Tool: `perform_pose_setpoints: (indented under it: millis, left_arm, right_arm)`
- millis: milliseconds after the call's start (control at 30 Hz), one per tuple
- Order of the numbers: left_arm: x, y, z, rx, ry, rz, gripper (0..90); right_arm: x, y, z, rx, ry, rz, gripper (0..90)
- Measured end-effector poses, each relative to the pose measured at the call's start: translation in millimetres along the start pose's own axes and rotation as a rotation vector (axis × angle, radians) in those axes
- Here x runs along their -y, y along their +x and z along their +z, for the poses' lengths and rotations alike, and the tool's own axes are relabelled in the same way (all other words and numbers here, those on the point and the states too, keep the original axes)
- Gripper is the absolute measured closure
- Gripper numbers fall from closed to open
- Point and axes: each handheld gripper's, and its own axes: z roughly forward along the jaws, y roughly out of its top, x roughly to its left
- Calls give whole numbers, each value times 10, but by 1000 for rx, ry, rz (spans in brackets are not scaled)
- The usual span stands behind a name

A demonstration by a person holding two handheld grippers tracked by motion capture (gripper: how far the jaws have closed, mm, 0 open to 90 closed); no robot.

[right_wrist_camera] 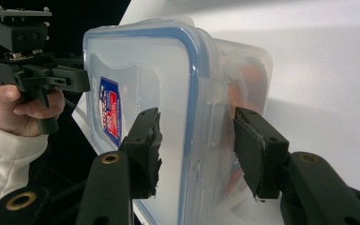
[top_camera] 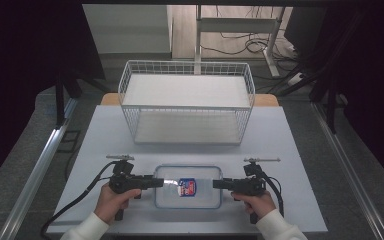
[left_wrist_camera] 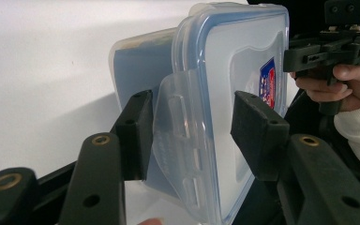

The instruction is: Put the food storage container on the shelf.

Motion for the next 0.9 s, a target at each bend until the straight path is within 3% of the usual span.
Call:
perform_pose_setpoints:
  millis: [367,900]
  left_arm:
    - [-112,0,-29,-4,-21,17,503]
    - [-410,142,5,-4,-47,27,506]
  right_arm:
    - [-99,15,-10,-4,-27,-23,521]
    - [-454,-51,40,5,-50,-71,522]
